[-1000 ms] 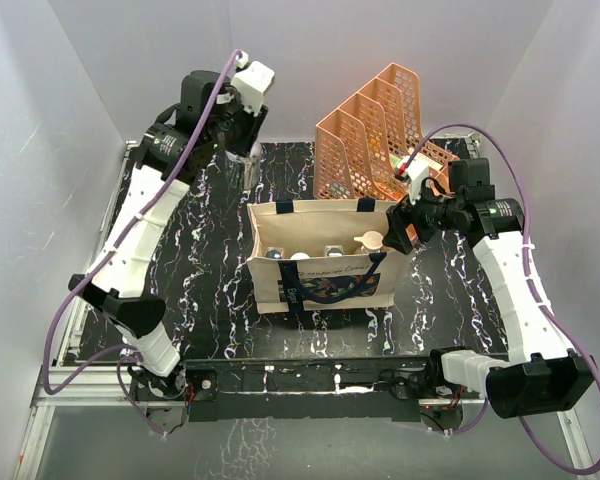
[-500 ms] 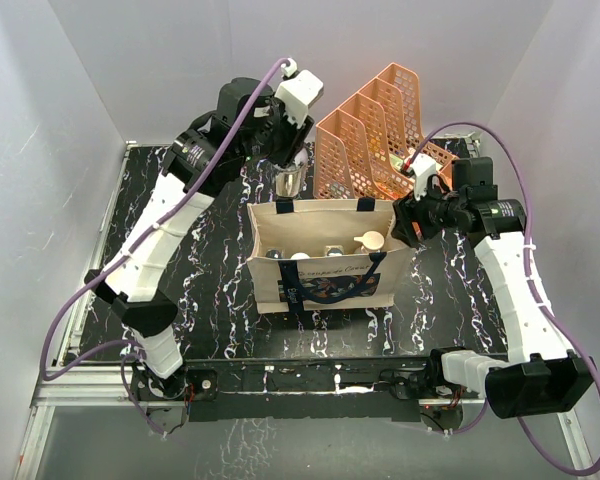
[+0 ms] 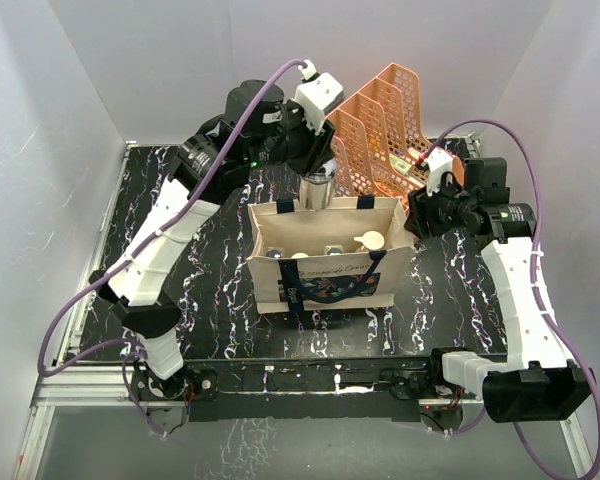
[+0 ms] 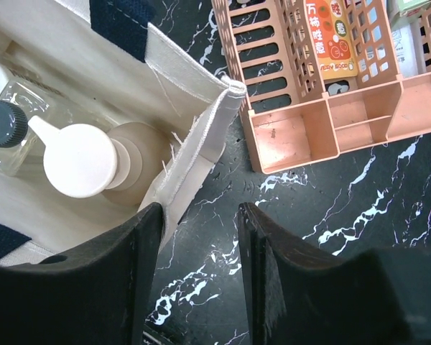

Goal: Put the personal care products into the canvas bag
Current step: Adjust the object.

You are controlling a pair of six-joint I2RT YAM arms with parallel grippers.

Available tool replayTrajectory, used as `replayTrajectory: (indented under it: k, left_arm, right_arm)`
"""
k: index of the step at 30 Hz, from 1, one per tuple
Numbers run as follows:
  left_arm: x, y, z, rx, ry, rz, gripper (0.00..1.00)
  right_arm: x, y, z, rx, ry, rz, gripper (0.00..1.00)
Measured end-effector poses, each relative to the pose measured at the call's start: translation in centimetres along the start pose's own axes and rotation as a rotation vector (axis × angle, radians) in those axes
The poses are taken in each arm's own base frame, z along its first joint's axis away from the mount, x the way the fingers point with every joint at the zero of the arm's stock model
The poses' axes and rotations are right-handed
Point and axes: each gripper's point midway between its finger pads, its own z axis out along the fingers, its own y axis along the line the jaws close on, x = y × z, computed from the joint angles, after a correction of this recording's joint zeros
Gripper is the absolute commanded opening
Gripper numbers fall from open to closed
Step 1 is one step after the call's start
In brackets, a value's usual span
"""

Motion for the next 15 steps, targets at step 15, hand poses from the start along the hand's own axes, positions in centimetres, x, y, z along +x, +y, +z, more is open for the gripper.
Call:
replayTrajectory:
  k: [15]
  left_arm:
    - [1.4, -6.7, 5.7, 0.236, 0.020, -0.080, 0.00]
  right_arm:
    - [0.5, 1.3, -0.1, -0.061, -0.030, 0.016, 0.30]
